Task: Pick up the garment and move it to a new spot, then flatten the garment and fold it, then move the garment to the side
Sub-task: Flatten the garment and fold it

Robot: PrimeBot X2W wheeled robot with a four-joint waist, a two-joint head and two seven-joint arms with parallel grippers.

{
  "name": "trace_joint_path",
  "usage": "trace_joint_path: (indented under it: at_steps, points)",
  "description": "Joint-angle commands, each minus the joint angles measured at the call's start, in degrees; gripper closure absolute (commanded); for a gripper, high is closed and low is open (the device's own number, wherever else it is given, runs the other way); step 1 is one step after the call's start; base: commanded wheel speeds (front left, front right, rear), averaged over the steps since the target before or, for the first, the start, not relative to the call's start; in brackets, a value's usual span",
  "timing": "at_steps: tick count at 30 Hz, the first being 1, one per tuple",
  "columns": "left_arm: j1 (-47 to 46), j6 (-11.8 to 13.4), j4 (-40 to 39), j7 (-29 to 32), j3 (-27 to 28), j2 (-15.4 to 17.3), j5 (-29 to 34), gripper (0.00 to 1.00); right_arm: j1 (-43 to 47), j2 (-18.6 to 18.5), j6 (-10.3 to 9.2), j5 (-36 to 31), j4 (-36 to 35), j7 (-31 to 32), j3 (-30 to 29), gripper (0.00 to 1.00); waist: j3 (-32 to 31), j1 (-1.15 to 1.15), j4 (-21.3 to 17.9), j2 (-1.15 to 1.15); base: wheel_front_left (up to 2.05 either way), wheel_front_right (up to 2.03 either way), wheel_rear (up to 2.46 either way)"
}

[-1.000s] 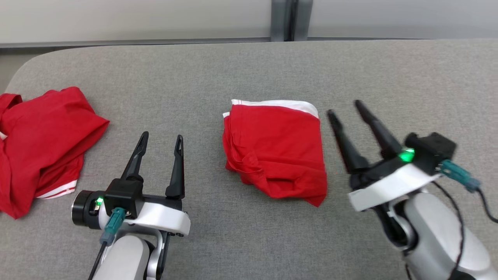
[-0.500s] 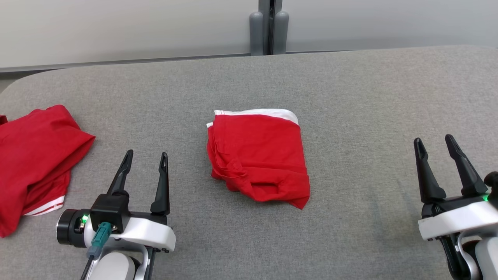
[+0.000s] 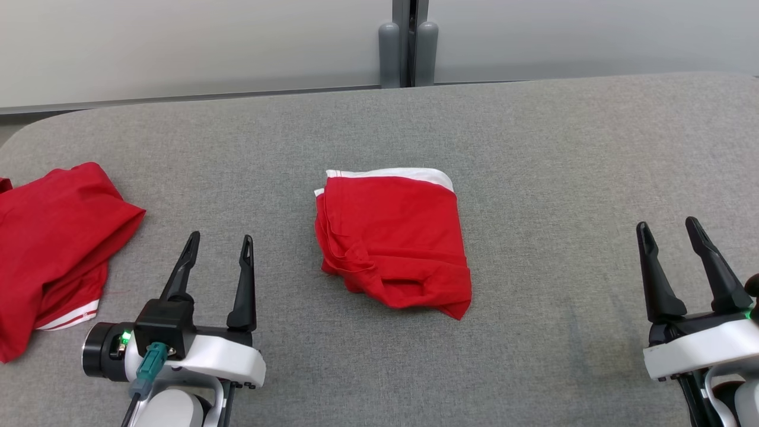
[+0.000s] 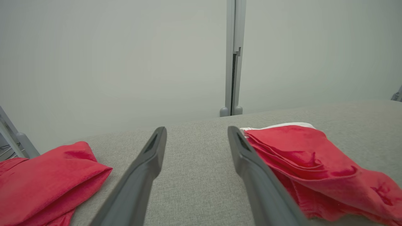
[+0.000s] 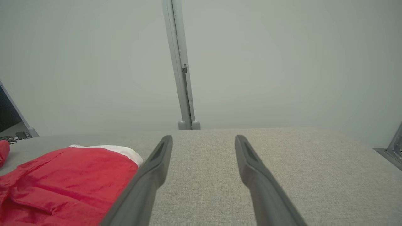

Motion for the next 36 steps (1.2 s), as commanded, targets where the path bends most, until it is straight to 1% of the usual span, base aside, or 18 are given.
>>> trace_joint_path:
  at_steps: [1,5,6,7,8,11,15,22,25,28,34,36]
  points:
    - [-0.1,0.4,-0.3,0.1,0.0,0.4,-0.2,0.0,0.5,0.1,0.0,-0.3,-0.5,0.4,-0.3,0.0,0.2,0.0,0.1,0.0,0.0,0.0,0.0]
    - [-0.8,0.5,-0.6,0.0,-0.2,0.4,-0.1,0.0,0.1,0.0,0.0,-0.5,-0.3,1.0,-0.5,0.0,0.6,0.0,0.5,0.0,0.0,0.0,0.0]
    - [-1.1,0.4,-0.7,0.0,-0.3,0.4,0.0,0.0,-0.3,0.1,0.0,-0.6,-0.3,0.8,-0.4,0.02,0.8,0.0,0.8,0.0,0.0,0.0,0.0]
    - [-1.5,0.5,-0.8,0.0,-0.3,0.3,0.0,0.0,-0.8,0.0,0.0,-0.6,-0.2,1.1,0.1,0.62,1.1,0.0,1.1,0.0,0.0,0.0,0.0]
    - [-1.9,0.5,-0.9,-0.1,-0.4,0.2,0.1,0.0,-1.3,-0.1,0.0,-0.4,0.2,1.6,0.8,1.0,1.5,0.0,1.4,0.0,0.0,0.0,0.0]
    - [-3.1,0.3,-1.2,-0.4,-0.9,-0.2,0.3,0.0,-3.7,-0.3,0.0,0.2,1.8,2.0,3.5,1.0,3.0,0.0,2.9,0.0,0.0,0.0,0.0]
    - [-4.9,0.1,-1.2,-0.8,-1.7,-1.1,0.6,0.0,-8.8,0.3,0.0,1.6,5.3,1.6,10.2,1.0,5.0,0.0,5.4,0.0,0.0,0.0,0.0]
    - [-7.6,-0.4,0.0,-1.7,-2.9,-3.0,0.6,0.0,-18.9,4.0,0.0,4.9,15.4,0.3,25.0,1.0,7.5,0.0,9.8,0.0,0.0,0.0,0.0]
    - [-8.2,-0.6,0.6,-2.0,-3.5,-3.7,0.7,0.0,-22.4,5.8,0.0,6.7,20.6,-0.7,29.7,1.0,8.1,0.0,11.3,0.0,0.0,0.0,0.0]
    - [-8.8,-0.7,1.0,-2.3,-3.6,-4.1,0.8,0.0,-24.9,7.4,0.0,8.4,24.6,-1.8,34.8,1.0,8.5,0.0,12.0,0.0,0.0,0.0,0.0]
    - [-8.5,-0.5,1.8,-2.6,-3.5,-4.6,0.9,0.0,-26.9,7.9,0.0,12.0,29.9,-3.6,45.3,1.0,8.2,0.0,11.5,0.0,0.0,0.0,0.0]
    - [-8.5,-0.6,1.9,-2.6,-3.4,-4.7,0.9,0.0,-27.5,7.5,0.0,13.1,29.9,-5.3,46.5,1.0,8.0,0.0,11.0,0.0,0.0,0.0,0.0]
